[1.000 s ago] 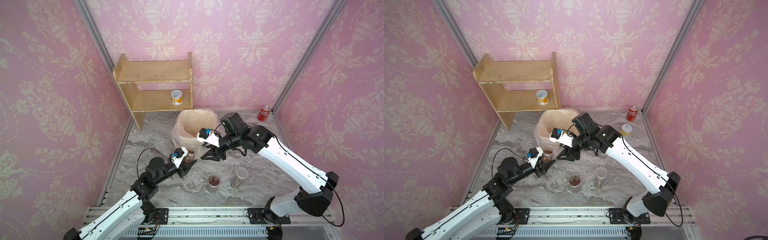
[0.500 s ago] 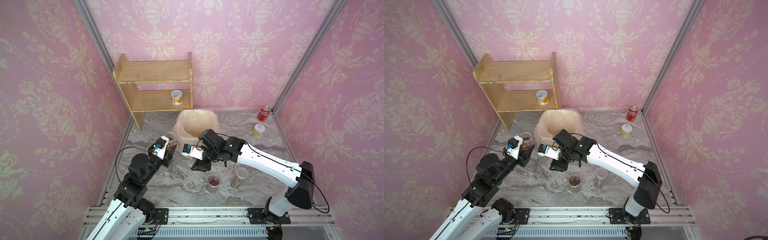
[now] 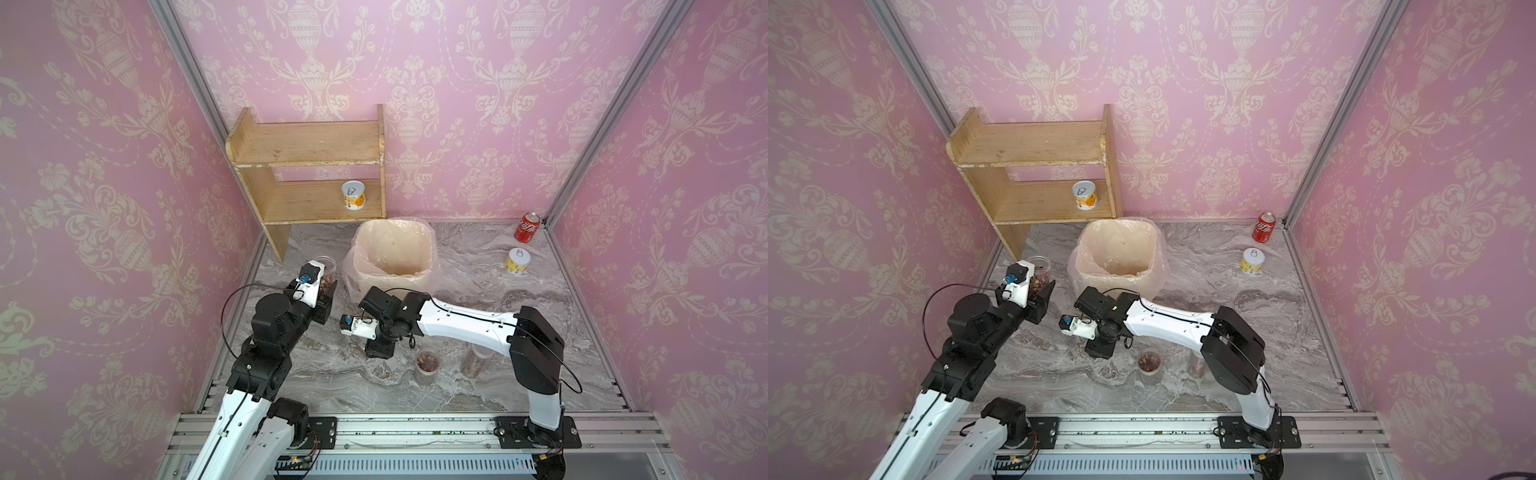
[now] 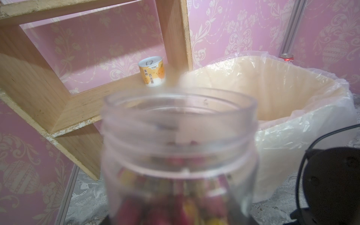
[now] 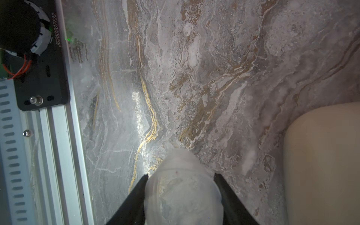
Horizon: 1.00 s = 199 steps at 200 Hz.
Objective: Empty the moldy dried flower tea in the jars
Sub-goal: Place the lid at the center of the board.
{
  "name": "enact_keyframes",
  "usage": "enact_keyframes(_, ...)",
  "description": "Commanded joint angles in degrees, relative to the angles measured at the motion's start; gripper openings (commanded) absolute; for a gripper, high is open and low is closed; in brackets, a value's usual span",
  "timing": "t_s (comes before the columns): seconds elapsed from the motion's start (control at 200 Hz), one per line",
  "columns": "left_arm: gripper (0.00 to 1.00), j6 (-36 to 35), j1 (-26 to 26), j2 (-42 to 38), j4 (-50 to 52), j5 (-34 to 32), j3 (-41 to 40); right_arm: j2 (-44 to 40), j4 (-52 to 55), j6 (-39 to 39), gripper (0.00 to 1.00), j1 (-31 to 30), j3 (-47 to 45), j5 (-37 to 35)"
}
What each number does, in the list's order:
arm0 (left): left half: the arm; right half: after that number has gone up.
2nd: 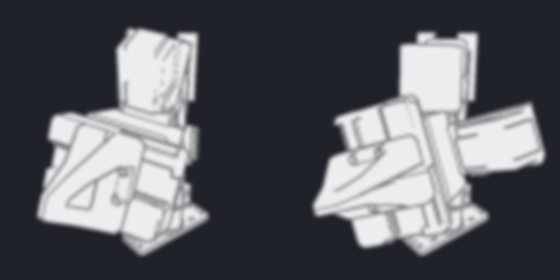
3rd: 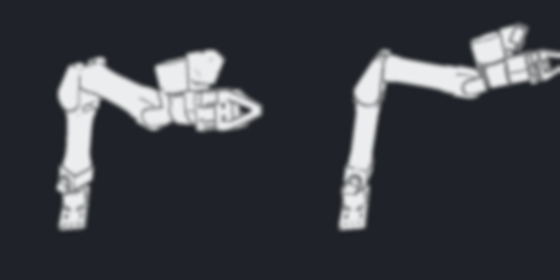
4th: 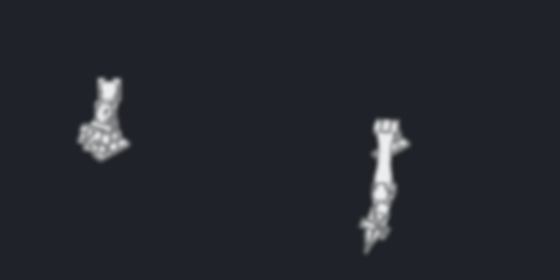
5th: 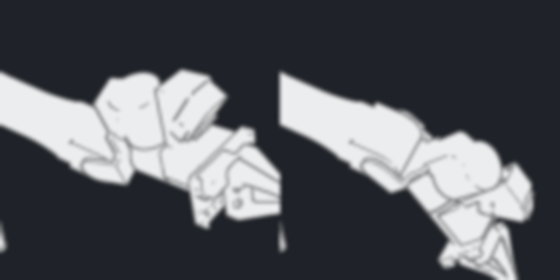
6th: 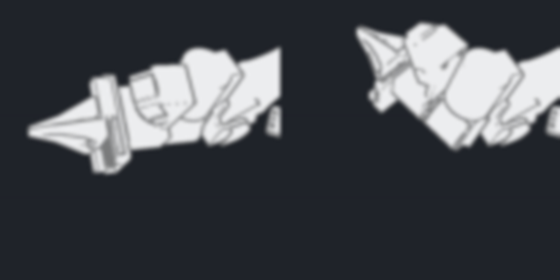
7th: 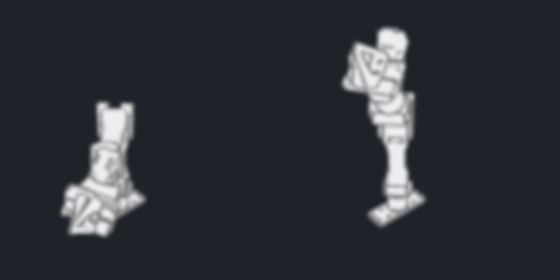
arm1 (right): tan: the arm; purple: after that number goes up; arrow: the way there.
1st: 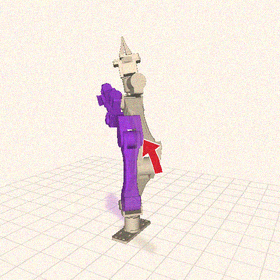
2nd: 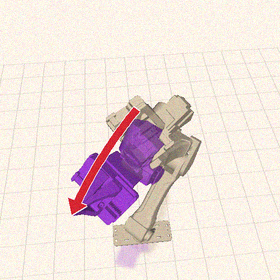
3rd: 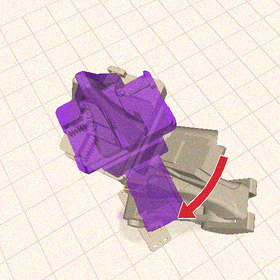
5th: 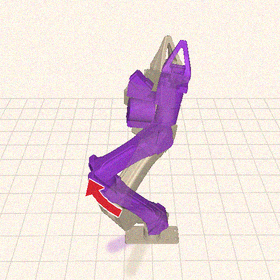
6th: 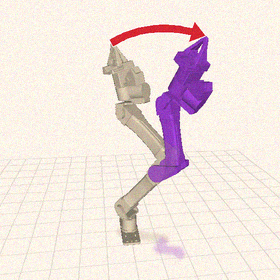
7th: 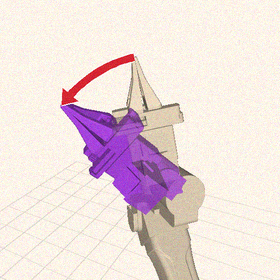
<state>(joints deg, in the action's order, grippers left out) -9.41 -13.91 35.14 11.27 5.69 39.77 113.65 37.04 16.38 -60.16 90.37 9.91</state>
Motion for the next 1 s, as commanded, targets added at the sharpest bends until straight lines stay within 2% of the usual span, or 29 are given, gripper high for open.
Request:
enact_keyframes(0.0, 0.03, 0.01, 0.55, -0.34, -1.69, 2.68, 1.77, 2.94, -1.53, -1.24, 0.50, -0.85, 3.43, -2.63)
enact_keyframes(0.555, 0.03, 2.40, 0.64, -1.55, -3.36, 5.69, 0.23, 14.49, 0.90, -2.20, 0.61, -1.80, 11.48, -6.61)
enact_keyframes(0.831, 0.03, 1.82, 0.64, -1.57, -2.19, 6.15, 0.81, 15.65, 1.82, -1.71, 0.75, -1.75, 12.62, -7.06)
enact_keyframes(0.946, 0.04, 0.31, 0.62, -1.21, 0.60, 6.22, 1.72, 13.52, 1.42, -1.97, 0.77, -1.84, 12.08, -5.70)
enact_keyframes(0.991, 0.03, -0.43, 0.61, -1.05, 1.91, 6.24, 4.37, 11.94, 0.88, -2.18, 0.78, -1.89, 11.32, -5.44)
